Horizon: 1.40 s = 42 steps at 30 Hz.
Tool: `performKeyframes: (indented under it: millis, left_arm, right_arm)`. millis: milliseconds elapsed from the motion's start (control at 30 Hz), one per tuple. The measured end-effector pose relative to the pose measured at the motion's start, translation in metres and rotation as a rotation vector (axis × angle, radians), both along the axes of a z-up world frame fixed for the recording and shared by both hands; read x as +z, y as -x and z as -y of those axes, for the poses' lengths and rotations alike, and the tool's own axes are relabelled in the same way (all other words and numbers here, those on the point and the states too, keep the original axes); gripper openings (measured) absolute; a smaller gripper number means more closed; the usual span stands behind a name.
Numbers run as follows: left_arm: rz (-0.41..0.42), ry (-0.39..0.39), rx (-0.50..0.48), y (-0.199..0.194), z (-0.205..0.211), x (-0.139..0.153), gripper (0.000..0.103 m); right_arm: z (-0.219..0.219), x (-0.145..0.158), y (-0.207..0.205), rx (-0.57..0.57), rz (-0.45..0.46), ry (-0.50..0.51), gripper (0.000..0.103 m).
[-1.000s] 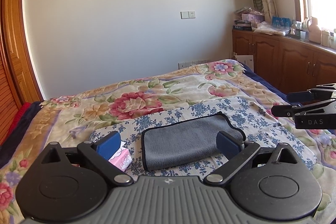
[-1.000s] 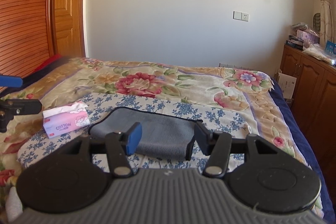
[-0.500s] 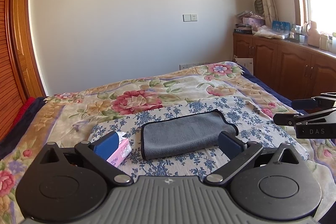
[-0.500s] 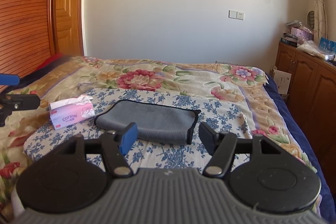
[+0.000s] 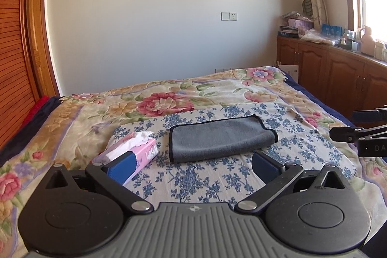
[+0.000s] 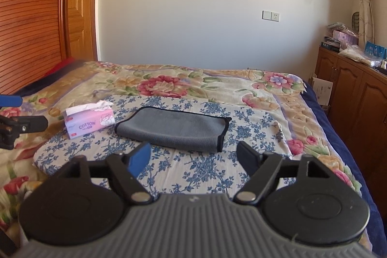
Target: Fold towel
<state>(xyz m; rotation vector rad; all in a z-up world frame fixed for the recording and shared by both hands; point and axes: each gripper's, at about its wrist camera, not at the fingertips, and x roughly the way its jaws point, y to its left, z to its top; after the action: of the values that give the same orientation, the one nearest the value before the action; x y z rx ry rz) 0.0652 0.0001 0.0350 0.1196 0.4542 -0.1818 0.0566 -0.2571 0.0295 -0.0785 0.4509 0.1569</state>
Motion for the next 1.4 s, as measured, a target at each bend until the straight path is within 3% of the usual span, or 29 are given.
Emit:
performKeyframes:
  millis: [433,1100,1400]
  left_arm:
    - [0.007,0.011,0.039,0.019,-0.007,-0.018,0.103]
    - [0.001,0.01,0.104,0.034,-0.014,-0.045,0.103]
    - [0.046,-0.015,0.085,0.037,-0.01,-0.052,0.103]
  right_arm:
    - [-0.003,-0.017,0.017,-0.003,0.0,-0.025,0.103]
    - [-0.002,-0.03,0.037,-0.032,0.026,-0.017,0.103]
    - [-0.004,-0.035,0.036,-0.045,0.047,0.0,0.103]
